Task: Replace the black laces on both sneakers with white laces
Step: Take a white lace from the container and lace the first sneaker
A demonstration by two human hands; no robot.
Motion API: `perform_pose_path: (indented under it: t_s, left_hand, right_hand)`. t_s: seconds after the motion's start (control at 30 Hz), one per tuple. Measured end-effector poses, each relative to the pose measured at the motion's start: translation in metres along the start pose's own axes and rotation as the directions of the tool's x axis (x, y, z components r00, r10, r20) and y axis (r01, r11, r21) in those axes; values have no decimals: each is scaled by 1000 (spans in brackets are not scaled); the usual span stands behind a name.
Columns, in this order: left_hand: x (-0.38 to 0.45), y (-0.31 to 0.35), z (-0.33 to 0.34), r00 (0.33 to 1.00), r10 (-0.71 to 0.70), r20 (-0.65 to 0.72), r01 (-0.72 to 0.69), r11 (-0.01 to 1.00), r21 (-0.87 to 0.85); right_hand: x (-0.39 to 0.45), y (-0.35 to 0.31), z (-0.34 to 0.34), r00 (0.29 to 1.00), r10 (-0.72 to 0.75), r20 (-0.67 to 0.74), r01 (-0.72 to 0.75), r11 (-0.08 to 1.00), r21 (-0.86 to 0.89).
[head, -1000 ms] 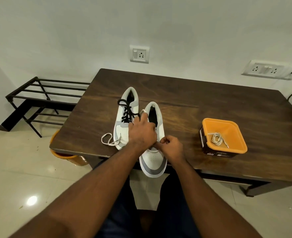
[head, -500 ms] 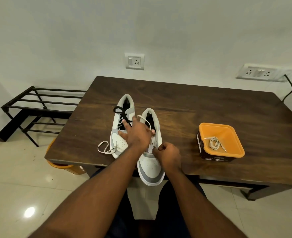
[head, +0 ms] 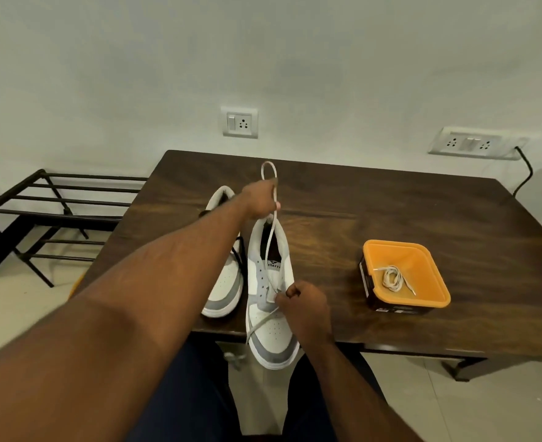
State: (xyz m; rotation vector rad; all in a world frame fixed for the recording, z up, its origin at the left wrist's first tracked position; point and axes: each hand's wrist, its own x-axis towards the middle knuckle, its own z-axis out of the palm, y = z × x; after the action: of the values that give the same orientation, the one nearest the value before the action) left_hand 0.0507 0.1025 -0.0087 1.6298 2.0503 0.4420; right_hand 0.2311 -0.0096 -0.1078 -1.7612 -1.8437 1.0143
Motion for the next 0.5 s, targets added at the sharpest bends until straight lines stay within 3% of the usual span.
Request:
perform_pose_path:
  t_s: [0.07,0.1,0.17,0.23,0.3,0.4,0.5]
  left_hand:
    - [-16,-17,20,1000,3,0,-3,984,178]
    - [-30,-24,31,996,15,-86,-2,989,150]
    - [-68,-36,54,934,20,-357,-75,987,-140]
    - [-116,-41,80,842,-157,-517,-110,887,-449]
    - [-163,-43,114,845,-286,-452,-32,816,-577]
    - [-198,-50,164,912,-291,-289,25,742,-670]
    - [-196,-53,177,919,-306,-248,96,783,-614]
  right_hand:
    - [2,0,-1,1000,-5,3,6,1000,-8]
    - [2,0,-2,1000,-6,5,6,1000,-19]
    - [3,0,-2,1000,-13,4,13,999,-38]
    - [4,-1,-3,1000,-20,-3,20,999,-38]
    - [3,0,-2,999,-29,-19,29,999,-32]
    - [-2,-2,-4,997,-48,-54,46,998,-35]
    - [-6,-4,-8,994,-83,-70,79,995,-53]
